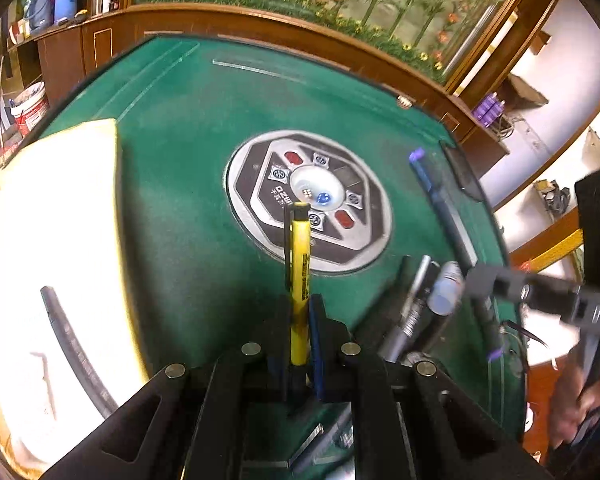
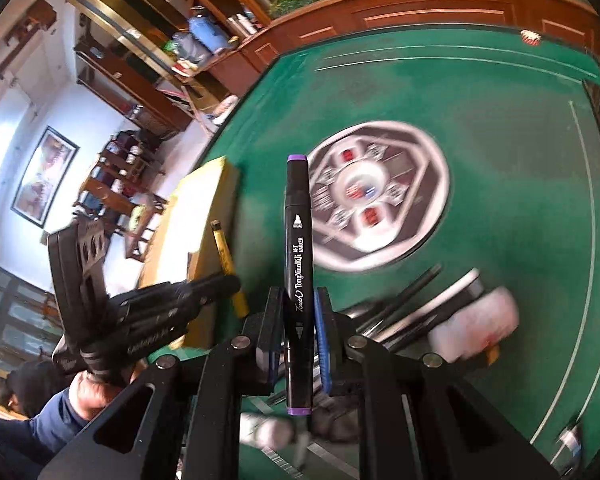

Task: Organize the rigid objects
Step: 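Lower the yellow pen and purple-capped marker into the white tray and release both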

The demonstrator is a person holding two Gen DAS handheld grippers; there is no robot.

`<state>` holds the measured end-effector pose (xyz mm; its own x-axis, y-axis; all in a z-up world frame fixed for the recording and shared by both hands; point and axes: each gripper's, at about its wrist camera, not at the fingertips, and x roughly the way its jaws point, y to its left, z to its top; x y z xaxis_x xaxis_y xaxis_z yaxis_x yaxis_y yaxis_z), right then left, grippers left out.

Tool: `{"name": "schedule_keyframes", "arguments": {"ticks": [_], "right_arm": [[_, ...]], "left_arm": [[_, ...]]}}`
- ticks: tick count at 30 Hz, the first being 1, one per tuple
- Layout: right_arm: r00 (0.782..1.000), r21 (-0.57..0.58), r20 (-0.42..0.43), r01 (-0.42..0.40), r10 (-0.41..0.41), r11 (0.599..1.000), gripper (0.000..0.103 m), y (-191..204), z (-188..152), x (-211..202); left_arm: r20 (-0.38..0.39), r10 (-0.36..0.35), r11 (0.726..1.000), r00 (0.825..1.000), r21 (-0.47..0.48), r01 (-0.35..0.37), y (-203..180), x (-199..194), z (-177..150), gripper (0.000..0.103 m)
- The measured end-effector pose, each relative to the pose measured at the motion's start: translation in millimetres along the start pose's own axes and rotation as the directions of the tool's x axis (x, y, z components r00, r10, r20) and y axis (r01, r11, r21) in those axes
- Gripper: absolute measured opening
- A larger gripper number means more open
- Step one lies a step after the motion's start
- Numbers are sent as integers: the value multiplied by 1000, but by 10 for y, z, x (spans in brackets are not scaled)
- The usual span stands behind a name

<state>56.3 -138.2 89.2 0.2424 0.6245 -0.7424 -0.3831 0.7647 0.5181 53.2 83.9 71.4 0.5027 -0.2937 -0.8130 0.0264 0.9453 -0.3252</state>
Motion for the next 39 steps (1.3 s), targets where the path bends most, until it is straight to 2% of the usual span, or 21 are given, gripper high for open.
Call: {"name": "schedule_keyframes", "arguments": {"ticks": [4, 8, 12, 14, 16, 20, 22, 23, 25, 30, 39], "right_arm": [[999, -20, -31, -36, 35, 999, 14, 310, -177, 70], [996, -60, -65, -58, 54, 996, 14, 662, -272, 220], [991, -91, -102, -95, 85, 991, 14, 1008, -283, 461], [990, -118, -111, -97, 84, 988, 14, 1162, -262, 541], [990, -145, -118, -97, 81, 985, 14, 1288, -247, 620], [988, -175, -144, -80, 55, 981, 14, 1517, -143, 898], [990, -204, -139, -45, 17, 978, 14, 1617, -105, 1050], [990, -206, -142, -41, 11, 978, 14, 1639, -95, 1111], [987, -197, -158, -20, -12, 980, 14, 1660, -78, 1271], [978, -181, -194, 35, -70, 983, 14, 1706, -75, 1618], [960, -207, -225, 121, -168, 971, 15, 1769, -95, 1963]], "left_arm": [[30, -20, 1000, 999, -17, 21, 97, -280, -100, 8], [59, -8, 999, 998, -42, 10, 302, -548, -210, 8], [72, 24, 994, 997, -104, -16, 661, -740, -298, 9], [79, 8, 989, 997, -150, 4, 857, -805, -321, 11], [87, 22, 985, 996, -172, -7, 1004, -838, -329, 14], [102, 45, 981, 994, -195, -25, 1228, -891, -310, 13], [116, -7, 976, 993, -217, 32, 1335, -915, -287, 13], [114, -3, 976, 993, -214, 27, 1368, -921, -278, 13], [95, 26, 979, 995, -205, -6, 1428, -874, -262, 13], [38, 17, 967, 999, -256, -7, 1680, -685, -339, 13], [54, 11, 975, 998, -221, 1, 1721, -818, -378, 13]]}}
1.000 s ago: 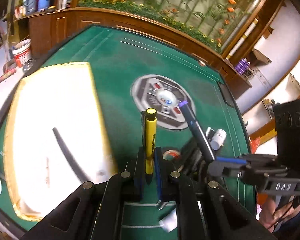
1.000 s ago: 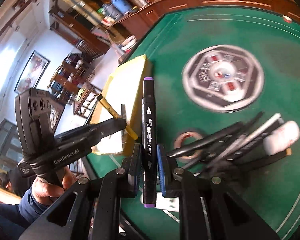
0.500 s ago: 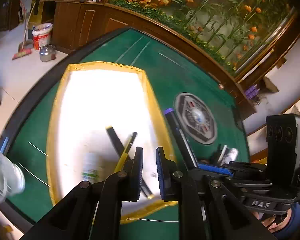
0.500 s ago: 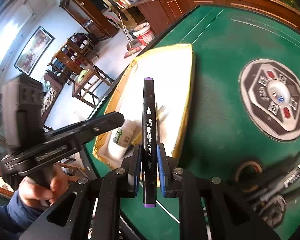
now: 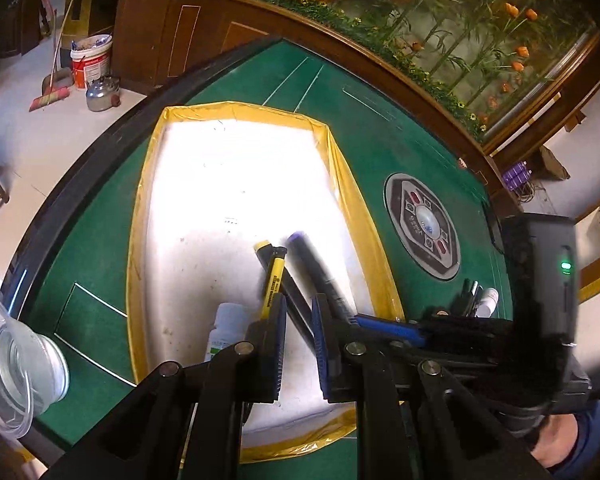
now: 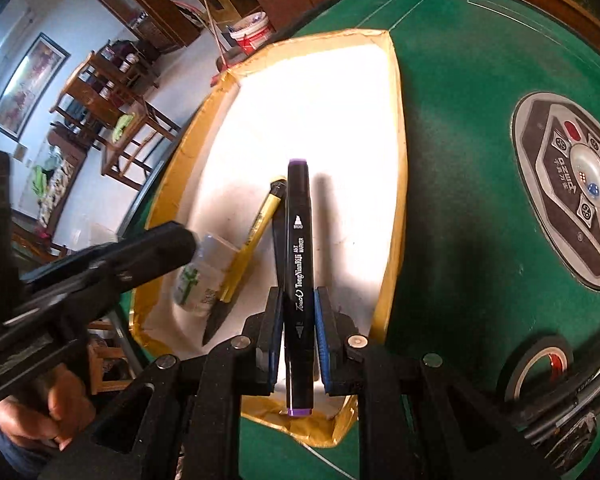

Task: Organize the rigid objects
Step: 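Lower the yellow pen and purple-capped marker into the white tray and release both, then move both grippers back over the pile of items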

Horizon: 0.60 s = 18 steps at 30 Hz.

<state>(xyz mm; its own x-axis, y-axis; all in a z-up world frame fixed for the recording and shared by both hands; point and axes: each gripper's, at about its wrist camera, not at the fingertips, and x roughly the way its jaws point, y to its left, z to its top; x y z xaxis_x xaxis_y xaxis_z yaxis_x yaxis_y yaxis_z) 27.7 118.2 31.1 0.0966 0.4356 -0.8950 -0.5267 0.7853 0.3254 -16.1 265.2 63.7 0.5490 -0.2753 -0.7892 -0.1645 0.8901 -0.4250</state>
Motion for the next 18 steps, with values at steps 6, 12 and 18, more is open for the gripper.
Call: {"name": "schedule_keyframes", "arguments": {"ticks": [6, 12, 18], "right_arm": [[1000, 12, -5, -9, 9, 1000, 20, -17, -25, 23], [995, 14, 74, -68, 67, 998, 25, -104, -186, -353], [983, 93, 175, -78, 60, 993, 25, -552, -536, -906]], "left_arm": [[-10, -11, 1000, 1000, 9, 11, 38, -41, -57, 13], [-1, -35, 997, 999, 69, 35, -155, -128, -127, 43], [-36, -99, 976, 994, 191, 104, -593, -126, -267, 49]]}}
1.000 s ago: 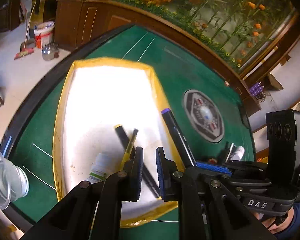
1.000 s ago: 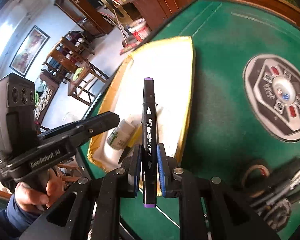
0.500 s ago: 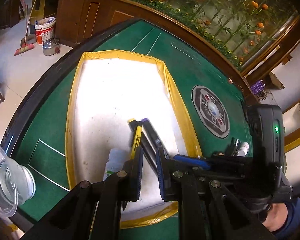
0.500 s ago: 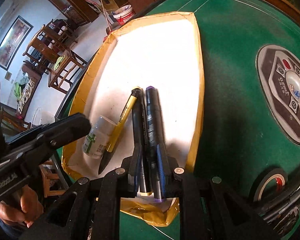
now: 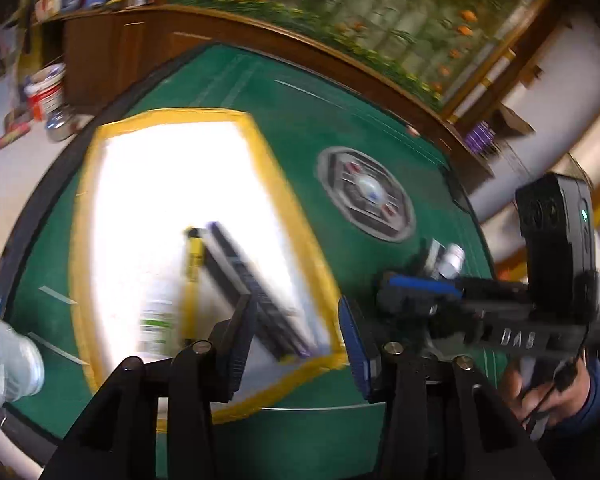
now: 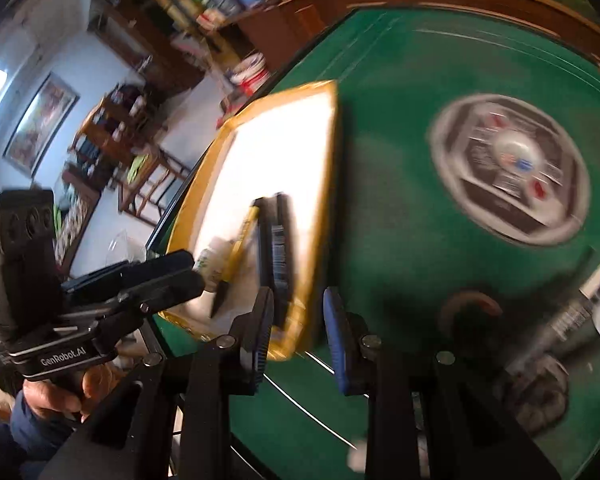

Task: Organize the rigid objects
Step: 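Move both grippers back over the pile of items, then grasp the green-labelled white bottle with the left gripper while the right grasps the black plastic part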

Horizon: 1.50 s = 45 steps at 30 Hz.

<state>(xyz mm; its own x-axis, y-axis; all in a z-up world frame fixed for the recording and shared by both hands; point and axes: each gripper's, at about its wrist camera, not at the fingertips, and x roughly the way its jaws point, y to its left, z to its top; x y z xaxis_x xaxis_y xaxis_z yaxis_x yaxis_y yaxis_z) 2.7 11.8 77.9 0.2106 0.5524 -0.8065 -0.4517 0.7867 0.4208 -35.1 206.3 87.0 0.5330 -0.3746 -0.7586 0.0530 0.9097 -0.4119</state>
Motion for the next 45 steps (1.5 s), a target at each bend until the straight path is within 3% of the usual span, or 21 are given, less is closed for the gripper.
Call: {"name": "schedule_keyframes", "arguments": {"ticks": [2, 5, 9, 13, 16, 19, 22, 26, 28, 32, 37, 43, 45], "right_arm": [[1000, 55, 24, 5, -6, 998, 25, -172, -79, -159], [998, 143, 55, 19, -27, 990, 25, -510, -258, -403], [996, 234, 68, 36, -53, 972, 25, -869, -488, -641], [994, 296, 74, 54, -79, 954, 25, -1146, -678, -799], [993, 321, 76, 64, -93, 945, 29, -1323, -740, -898], [993, 317, 64, 75, -101, 945, 40, -1401, -797, -934], [992, 296, 41, 99, -117, 950, 47, -1443, -826, -934], [990, 244, 10, 137, -144, 960, 54, -1425, -828, -883], [983, 184, -3, 182, -185, 966, 61, -1361, -802, -837], [958, 53, -13, 288, -287, 956, 71, -1233, -758, -697], [949, -23, -52, 310, -311, 950, 71, -1163, -692, -444], [916, -103, -99, 379, -388, 920, 69, -1126, -698, -192], [926, -81, -113, 353, -361, 932, 65, -1171, -710, -197]], "left_arm": [[-17, -29, 998, 999, 62, 30, -212, 49, -18, 57], [-67, -78, 978, 995, 186, 89, -603, 161, -112, 60], [-181, -131, 913, 975, 362, 190, -1162, 377, -388, 68], [-254, -84, 855, 964, 479, 201, -1543, 611, -637, 68], [-271, -29, 847, 962, 505, 168, -1673, 809, -725, 68], [-252, 11, 838, 968, 530, 128, -1756, 935, -776, 68], [-231, 42, 842, 972, 532, 91, -1780, 1050, -832, 67], [-236, 79, 875, 969, 483, 46, -1643, 1190, -850, 36], [-233, 73, 899, 970, 436, 37, -1561, 1164, -840, 36], [-219, 85, 921, 972, 389, 7, -1438, 1090, -837, 36], [-205, 90, 937, 974, 350, -13, -1338, 1011, -875, 36], [-195, 92, 944, 976, 328, -23, -1321, 1034, -889, 36], [-192, 87, 946, 978, 325, -21, -1316, 1038, -898, 36]]}}
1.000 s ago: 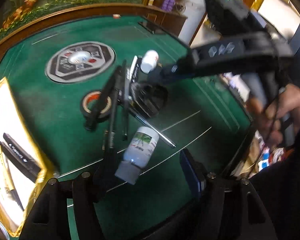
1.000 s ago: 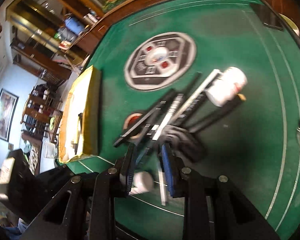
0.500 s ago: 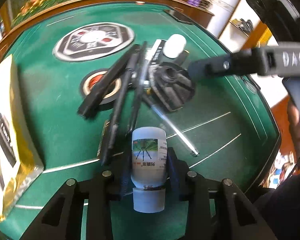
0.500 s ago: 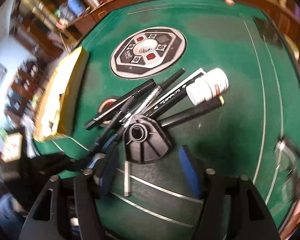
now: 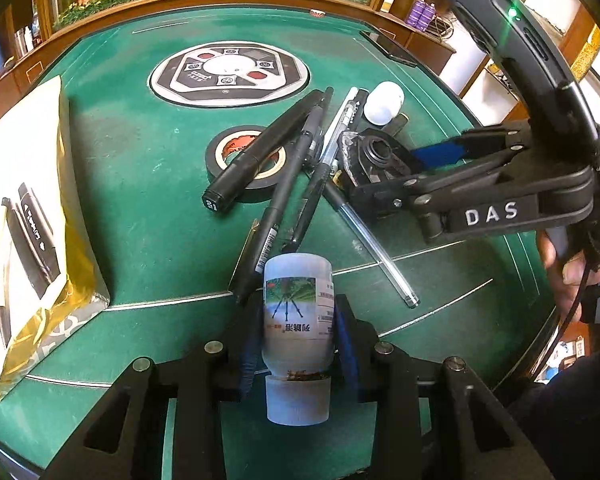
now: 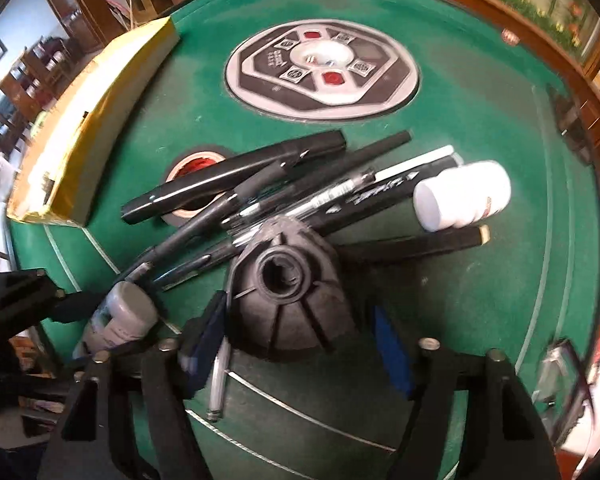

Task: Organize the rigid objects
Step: 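Grasp the green-labelled white bottle with the left gripper while the right grasps the black plastic part, then carry the bottle and black plastic part into the white tray and release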

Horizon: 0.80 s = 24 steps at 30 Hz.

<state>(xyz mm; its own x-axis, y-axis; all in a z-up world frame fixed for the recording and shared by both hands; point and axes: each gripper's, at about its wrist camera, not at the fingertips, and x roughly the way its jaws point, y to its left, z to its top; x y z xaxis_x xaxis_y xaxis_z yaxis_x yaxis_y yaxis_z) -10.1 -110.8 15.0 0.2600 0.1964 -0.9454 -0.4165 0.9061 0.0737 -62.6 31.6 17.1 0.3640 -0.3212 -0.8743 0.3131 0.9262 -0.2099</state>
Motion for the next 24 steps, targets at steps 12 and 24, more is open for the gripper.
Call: {"name": "schedule_keyframes", "arguments": {"ticks": [12, 24], "right_arm": [[991, 39, 79, -110, 106, 993, 65, -54, -27, -344], [975, 3, 137, -178, 176, 984, 65, 232, 244, -562]], "left_arm": [[64, -60, 996, 996, -60, 64, 75, -155, 115, 36], [189, -25, 989, 982, -137, 52, 418, -698, 224, 36]]}}
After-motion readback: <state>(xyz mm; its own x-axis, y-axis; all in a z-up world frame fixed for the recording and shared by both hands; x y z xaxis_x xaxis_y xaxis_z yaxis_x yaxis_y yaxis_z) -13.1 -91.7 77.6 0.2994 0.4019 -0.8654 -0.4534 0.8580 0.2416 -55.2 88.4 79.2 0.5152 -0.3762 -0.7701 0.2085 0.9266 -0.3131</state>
